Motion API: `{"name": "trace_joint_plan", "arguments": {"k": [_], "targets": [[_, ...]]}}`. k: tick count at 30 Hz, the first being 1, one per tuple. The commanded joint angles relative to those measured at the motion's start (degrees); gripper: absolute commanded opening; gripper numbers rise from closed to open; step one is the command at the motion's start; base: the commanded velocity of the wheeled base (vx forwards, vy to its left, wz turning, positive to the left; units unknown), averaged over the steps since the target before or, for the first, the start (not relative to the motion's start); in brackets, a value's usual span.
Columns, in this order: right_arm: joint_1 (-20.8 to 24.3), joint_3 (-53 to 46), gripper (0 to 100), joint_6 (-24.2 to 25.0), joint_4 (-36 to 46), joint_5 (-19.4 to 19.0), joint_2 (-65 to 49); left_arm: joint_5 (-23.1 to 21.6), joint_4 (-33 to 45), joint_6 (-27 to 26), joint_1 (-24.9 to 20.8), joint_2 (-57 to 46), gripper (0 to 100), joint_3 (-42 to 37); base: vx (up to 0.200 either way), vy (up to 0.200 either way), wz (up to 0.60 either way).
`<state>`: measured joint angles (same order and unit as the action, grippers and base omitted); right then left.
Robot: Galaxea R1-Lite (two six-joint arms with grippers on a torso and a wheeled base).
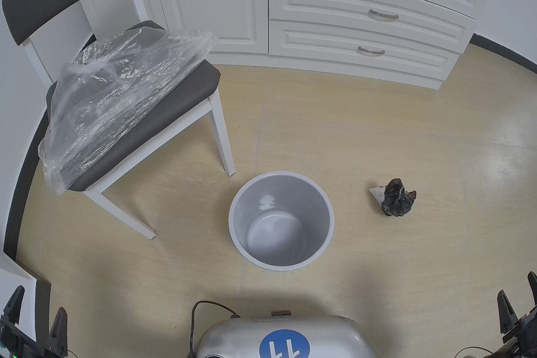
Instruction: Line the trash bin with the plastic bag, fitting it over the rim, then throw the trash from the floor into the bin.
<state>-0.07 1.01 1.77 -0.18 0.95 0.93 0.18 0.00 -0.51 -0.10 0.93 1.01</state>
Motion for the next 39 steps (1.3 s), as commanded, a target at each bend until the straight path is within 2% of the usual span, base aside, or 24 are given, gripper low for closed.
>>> {"name": "trace_joint_plan", "arguments": {"k": [1,9,12,18,24,28,31,33,35,39], "targets": [[0.07,-0.92,100,-0.01,0.09,0.02,-0.93,-0.01,0.00,0.07,0.01,-0.93,100,-1.01,0.000,0.000,0.00],[-0.01,-1.01,100,-0.01,0.01,-0.07,-0.93,0.08,0.00,0.16,0.10,-0.93,100,-1.01,0.000,0.000,0.00],[-0.01,-0.92,100,-2.38,0.18,-0.25,-0.93,0.08,0.00,0.16,0.10,-0.93,100,-1.01,0.000,0.000,0.00],[-0.01,-0.92,100,-3.35,0.18,-1.21,-0.93,-0.01,0.00,0.07,0.10,-0.93,100,-1.01,0.000,0.000,0.00],[-0.01,-0.92,100,-3.17,0.01,-1.21,-0.93,-2.47,-0.09,-2.39,0.10,-0.93,100,-1.01,0.000,0.000,0.00],[0.07,-0.92,100,-0.19,0.01,-1.04,-0.93,-1.33,0.00,1.92,0.10,-0.93,100,-0.92,0.000,0.000,0.00],[0.07,-0.92,100,-0.45,0.01,-0.95,-0.93,0.26,0.00,2.97,0.10,-0.93,100,-0.92,0.000,0.000,0.00],[0.07,-1.01,100,-1.94,0.01,-1.21,-0.93,0.43,-0.18,2.71,0.10,-0.93,100,-1.01,0.000,0.000,0.00],[-0.01,-0.92,100,-3.44,0.09,-1.48,-0.93,-0.09,0.00,0.16,0.19,-0.93,100,-1.01,0.000,0.000,0.00],[-0.01,-0.92,100,-3.70,0.09,-1.65,-0.93,-1.41,-0.09,-1.60,0.19,-0.93,100,-1.01,0.000,0.000,0.00]]}}
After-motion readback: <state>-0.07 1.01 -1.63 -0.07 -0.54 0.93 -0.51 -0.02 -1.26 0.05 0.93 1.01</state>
